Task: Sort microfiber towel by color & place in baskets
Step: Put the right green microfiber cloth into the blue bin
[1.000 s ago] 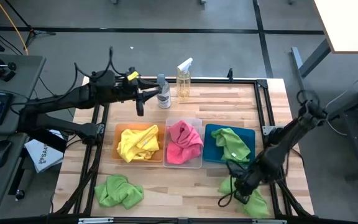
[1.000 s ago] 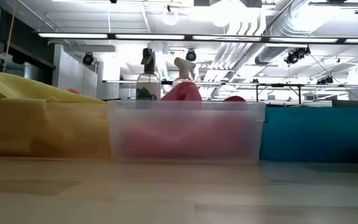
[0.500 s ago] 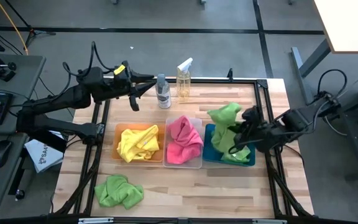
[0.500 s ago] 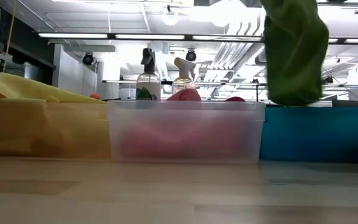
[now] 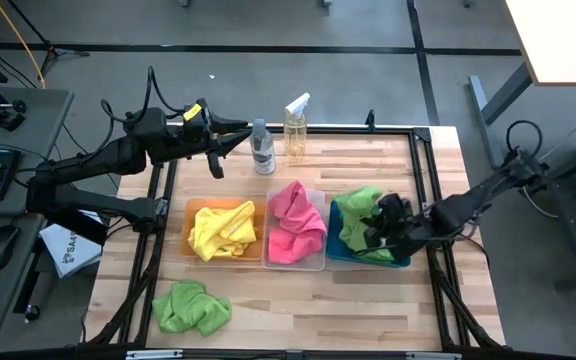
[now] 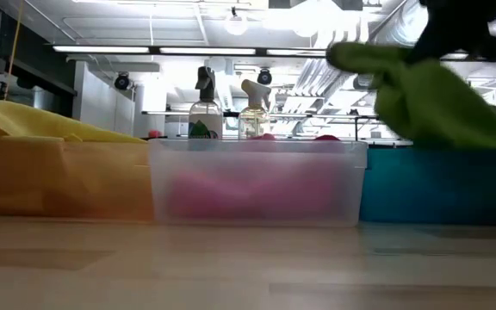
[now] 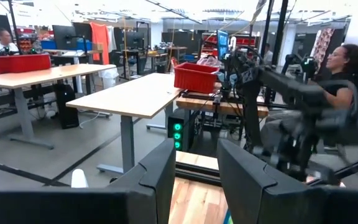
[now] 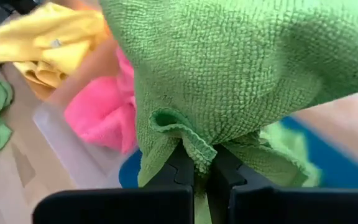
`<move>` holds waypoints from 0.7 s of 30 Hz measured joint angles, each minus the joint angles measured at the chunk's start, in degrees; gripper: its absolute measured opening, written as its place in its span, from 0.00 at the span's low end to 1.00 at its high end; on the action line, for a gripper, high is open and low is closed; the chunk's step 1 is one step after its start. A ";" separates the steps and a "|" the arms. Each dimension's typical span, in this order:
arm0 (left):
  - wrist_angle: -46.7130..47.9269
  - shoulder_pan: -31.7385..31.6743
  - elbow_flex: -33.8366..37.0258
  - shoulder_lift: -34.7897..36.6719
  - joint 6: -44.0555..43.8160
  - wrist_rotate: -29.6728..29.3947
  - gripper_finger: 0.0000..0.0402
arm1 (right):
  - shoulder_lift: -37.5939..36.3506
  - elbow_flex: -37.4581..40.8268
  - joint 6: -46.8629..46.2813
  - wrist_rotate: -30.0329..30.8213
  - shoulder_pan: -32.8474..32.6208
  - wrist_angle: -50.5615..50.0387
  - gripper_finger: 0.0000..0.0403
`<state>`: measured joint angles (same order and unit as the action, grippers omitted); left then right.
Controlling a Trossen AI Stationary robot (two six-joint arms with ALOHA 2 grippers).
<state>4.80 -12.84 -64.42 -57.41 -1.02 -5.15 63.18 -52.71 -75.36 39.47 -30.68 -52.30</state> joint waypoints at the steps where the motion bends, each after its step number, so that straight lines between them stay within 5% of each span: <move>1: 0.00 0.00 0.00 0.00 0.00 0.00 0.27 | 0.00 2.80 -1.45 -0.68 0.00 3.09 0.00; 9: 0.00 0.00 0.00 0.00 -0.33 0.00 0.27 | 0.00 15.45 -13.77 -18.30 0.00 11.95 0.00; 15: 0.02 0.00 0.00 0.00 -0.39 0.00 0.27 | -0.02 14.39 -14.22 -22.03 0.80 10.65 0.03; 21: -2.26 0.04 0.00 0.00 -0.97 -2.87 0.27 | -0.04 13.84 -14.64 -27.66 3.52 9.46 0.18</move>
<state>2.53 -12.80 -64.42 -57.41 -1.98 -8.01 63.13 -38.86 -90.00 11.81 -27.15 -42.84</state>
